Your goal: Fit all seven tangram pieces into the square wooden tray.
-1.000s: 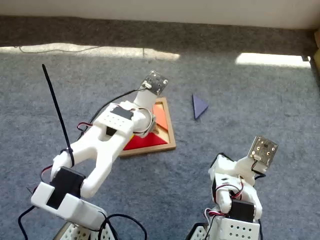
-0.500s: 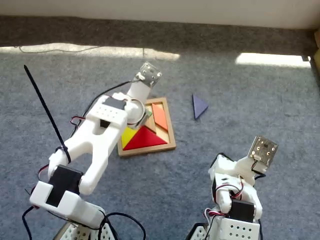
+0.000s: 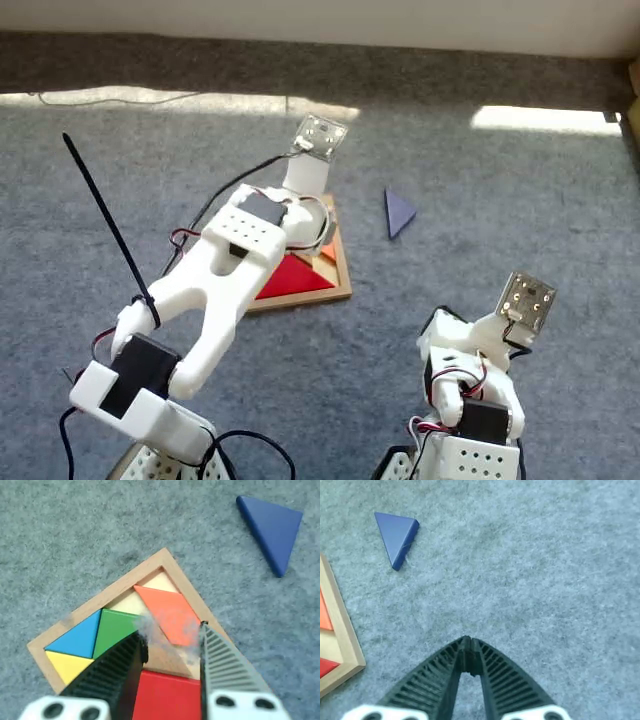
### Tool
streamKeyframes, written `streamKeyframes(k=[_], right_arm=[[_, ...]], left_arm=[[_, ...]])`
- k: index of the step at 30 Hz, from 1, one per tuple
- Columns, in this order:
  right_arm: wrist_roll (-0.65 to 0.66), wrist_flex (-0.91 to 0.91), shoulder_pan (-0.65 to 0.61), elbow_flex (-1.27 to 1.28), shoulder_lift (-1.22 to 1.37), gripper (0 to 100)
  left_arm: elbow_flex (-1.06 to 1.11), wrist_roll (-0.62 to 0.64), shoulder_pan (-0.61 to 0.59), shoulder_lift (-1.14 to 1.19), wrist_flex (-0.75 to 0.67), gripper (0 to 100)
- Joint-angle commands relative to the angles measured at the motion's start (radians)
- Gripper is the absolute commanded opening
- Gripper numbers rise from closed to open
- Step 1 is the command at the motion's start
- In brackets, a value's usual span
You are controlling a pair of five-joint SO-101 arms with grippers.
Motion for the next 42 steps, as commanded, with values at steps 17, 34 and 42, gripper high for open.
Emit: streamKeyframes(k=[17, 34, 42], right_arm=[[0.003, -0.016, 0.012, 0.116, -0.018, 0.4], [0.003, -0.016, 0.012, 0.116, -0.018, 0.4], [0.003, -0.016, 0.013, 0.116, -0.018, 0.4]], left_arm=[[0.288, -0.158, 0.025, -0.007, -0.408, 11], [0.282, -0.152, 0.102, -0.038, -0.258, 7], [0.338, -0.150, 0.093, -0.294, -0.238, 7]])
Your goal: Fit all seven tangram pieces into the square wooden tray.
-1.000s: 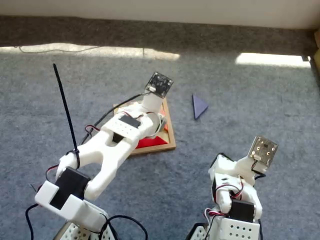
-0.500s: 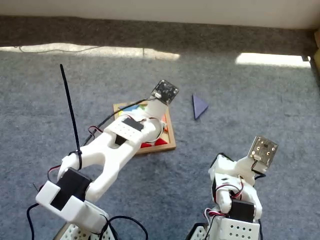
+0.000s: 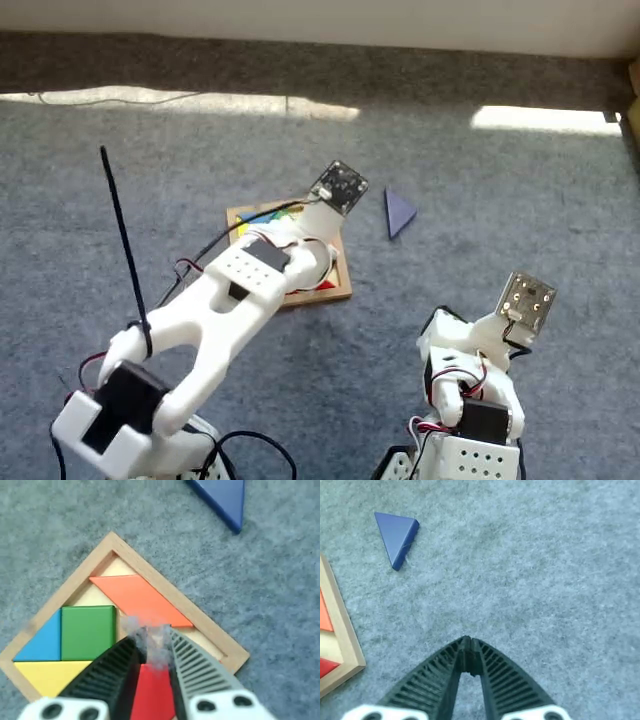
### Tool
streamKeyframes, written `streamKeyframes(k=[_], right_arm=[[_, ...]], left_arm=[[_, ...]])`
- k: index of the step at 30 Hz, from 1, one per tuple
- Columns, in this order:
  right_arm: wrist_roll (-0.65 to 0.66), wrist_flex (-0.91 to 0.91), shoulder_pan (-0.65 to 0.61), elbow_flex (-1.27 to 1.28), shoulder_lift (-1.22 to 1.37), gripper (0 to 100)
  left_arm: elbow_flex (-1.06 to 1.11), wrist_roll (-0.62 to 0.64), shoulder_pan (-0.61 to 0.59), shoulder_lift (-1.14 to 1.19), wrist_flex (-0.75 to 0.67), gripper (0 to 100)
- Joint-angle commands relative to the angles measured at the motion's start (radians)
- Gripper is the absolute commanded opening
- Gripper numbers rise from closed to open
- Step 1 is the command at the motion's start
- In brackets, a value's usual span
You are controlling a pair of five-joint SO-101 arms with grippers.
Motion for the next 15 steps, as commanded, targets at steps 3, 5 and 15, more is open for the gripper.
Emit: streamKeyframes(k=[3, 5, 15], right_arm=[[0.003, -0.018, 0.013, 0.116, -0.018, 0.4], [0.009, -0.018, 0.013, 0.116, -0.018, 0.4], [0.025, -0.016, 0.019, 0.116, -0.018, 0.4]], left_arm=[[0.061, -0.003, -0.008, -0.257, 0.006, 7], [0.094, -0.006, -0.039, -0.337, 0.006, 7], [0.328, -0.006, -0.323, -0.730, 0.008, 7]])
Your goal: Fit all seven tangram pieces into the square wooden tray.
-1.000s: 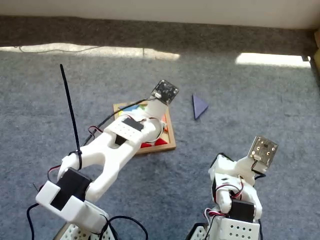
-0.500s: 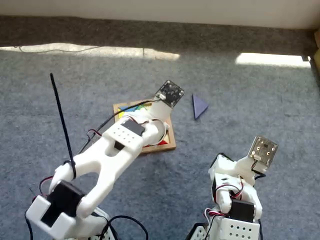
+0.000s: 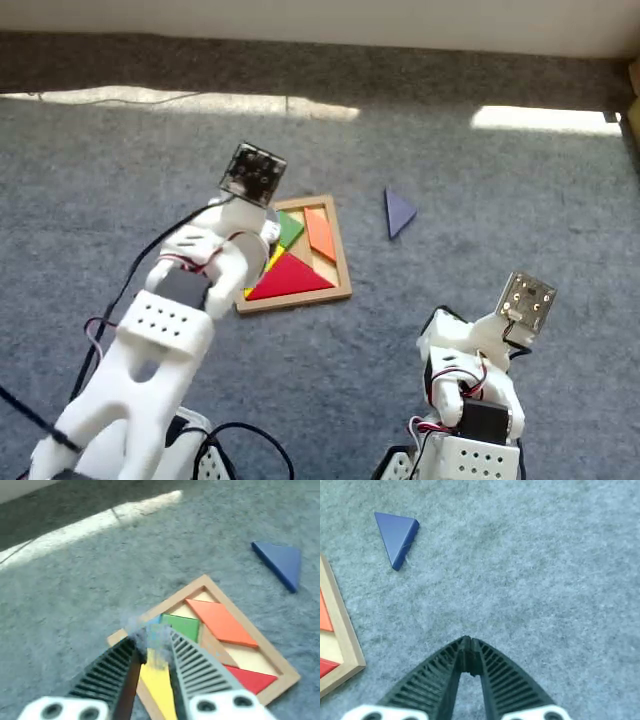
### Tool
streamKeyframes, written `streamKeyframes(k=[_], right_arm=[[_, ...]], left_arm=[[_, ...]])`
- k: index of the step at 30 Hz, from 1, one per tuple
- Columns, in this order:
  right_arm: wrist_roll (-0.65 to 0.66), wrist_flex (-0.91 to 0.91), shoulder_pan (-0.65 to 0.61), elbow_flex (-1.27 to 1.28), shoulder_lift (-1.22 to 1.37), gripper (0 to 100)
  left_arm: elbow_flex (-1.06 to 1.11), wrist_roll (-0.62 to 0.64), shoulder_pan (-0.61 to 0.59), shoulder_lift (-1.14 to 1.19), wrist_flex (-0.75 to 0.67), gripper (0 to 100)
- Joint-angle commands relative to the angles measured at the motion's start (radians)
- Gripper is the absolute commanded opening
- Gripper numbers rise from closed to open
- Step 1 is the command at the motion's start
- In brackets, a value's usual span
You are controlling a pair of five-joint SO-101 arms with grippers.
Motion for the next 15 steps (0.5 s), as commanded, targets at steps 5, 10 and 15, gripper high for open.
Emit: streamKeyframes(k=[5, 10, 15], right_arm=[[0.129, -0.016, 0.084, 0.088, -0.018, 0.4], [0.135, -0.008, 0.082, -0.059, -0.012, 0.4], [0.130, 0.031, 0.038, -0.263, -0.012, 0.4]], left_arm=[[0.234, -0.006, -0.189, -0.348, 0.000, 8], [0.409, -0.003, -0.225, -0.513, 0.000, 8], [0.539, -0.003, -0.225, -0.634, 0.000, 8]])
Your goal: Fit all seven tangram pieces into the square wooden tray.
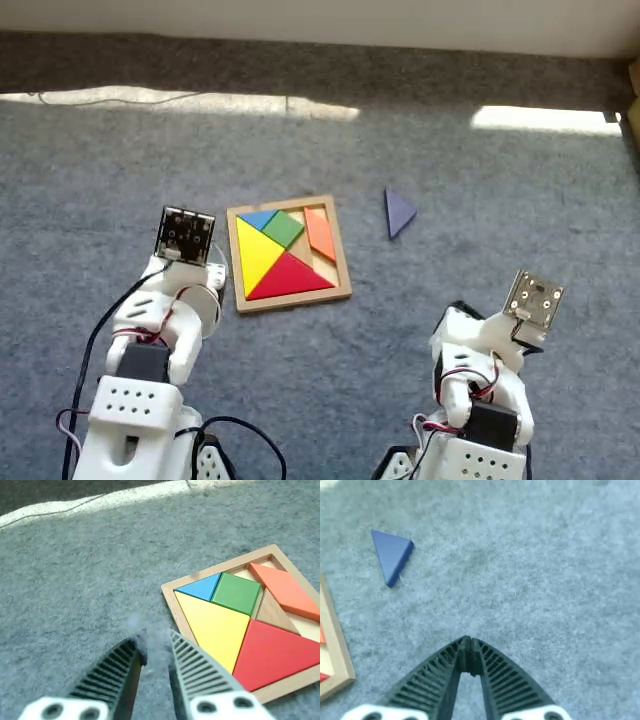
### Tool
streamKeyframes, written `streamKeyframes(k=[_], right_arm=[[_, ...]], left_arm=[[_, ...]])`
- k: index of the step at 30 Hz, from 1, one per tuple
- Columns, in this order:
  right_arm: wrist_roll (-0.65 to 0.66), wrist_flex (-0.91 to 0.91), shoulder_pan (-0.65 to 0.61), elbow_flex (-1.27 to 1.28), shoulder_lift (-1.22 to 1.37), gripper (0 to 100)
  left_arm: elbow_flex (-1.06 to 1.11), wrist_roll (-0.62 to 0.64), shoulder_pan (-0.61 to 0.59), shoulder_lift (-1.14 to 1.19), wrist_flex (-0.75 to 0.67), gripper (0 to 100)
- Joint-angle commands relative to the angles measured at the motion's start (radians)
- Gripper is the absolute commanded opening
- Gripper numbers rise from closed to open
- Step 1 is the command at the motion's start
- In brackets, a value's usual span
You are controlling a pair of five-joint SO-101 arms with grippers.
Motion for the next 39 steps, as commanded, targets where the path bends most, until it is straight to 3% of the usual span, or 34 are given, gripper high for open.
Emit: streamKeyframes(k=[1, 6, 10, 16, 24, 31, 39], right_arm=[[0.005, 0.054, -0.053, -0.213, -0.010, 0.4], [-0.052, 0.059, -0.223, -0.390, -0.010, 0.4], [-0.158, -0.062, -0.338, -0.394, 0.027, 0.4], [-0.183, -0.160, -0.458, -0.475, 0.374, 0.4], [0.198, -0.314, -0.593, -0.730, 0.937, 0.6], [0.215, -0.519, -0.624, -0.828, 1.343, 0.6], [0.212, -0.556, -0.647, -0.977, 1.667, 0.6]], left_arm=[[0.077, -0.003, -0.010, -0.114, 0.000, 8], [0.168, -0.002, -0.033, -0.228, 0.003, 8], [0.226, -0.002, -0.053, -0.317, 0.005, 8], [0.240, -0.002, -0.054, -0.414, 0.069, 8], [0.240, -0.005, -0.054, -0.469, 0.121, 8], [0.240, -0.005, -0.054, -0.470, 0.121, 8], [0.240, -0.005, -0.054, -0.469, 0.126, 8]])
